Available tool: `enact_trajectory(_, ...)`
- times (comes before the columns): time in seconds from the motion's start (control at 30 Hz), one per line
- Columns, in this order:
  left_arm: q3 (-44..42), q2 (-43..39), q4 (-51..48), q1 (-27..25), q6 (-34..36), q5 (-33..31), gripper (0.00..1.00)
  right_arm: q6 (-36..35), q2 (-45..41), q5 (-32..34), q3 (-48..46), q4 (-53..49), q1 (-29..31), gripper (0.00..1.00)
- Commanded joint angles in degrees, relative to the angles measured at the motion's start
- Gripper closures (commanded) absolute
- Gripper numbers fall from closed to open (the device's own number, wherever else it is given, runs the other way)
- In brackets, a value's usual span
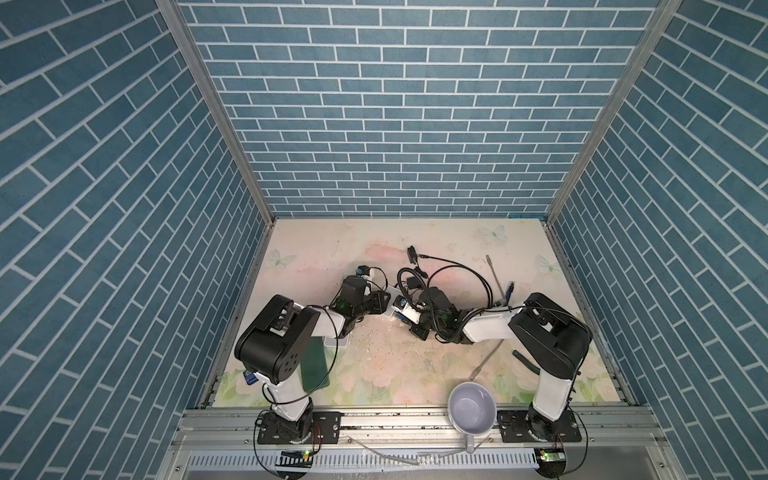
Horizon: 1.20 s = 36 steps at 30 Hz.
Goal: Insert the plug into the switch port
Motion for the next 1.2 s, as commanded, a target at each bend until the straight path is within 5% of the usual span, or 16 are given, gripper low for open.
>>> enact_trajectory(0.0,-1.08,0.45,2.93,-0.76,-3.06,3.41,0.52,2.35,1.70,0.64,3.11,1.88,0.73,1.00)
enact_trajectory(0.33,-1.36,1.40,2.89,-2.24,-4.88,4.32,0.54,3.08,2.05,5.98,2.52,6.53,1.44,1.00)
enact_trajectory(1.17,-1.31,5.51,10.24,-7.80,-8.71,9.77,0.56,-2.45,4.10,-1.85,3.23,18.43,3.09,1.00)
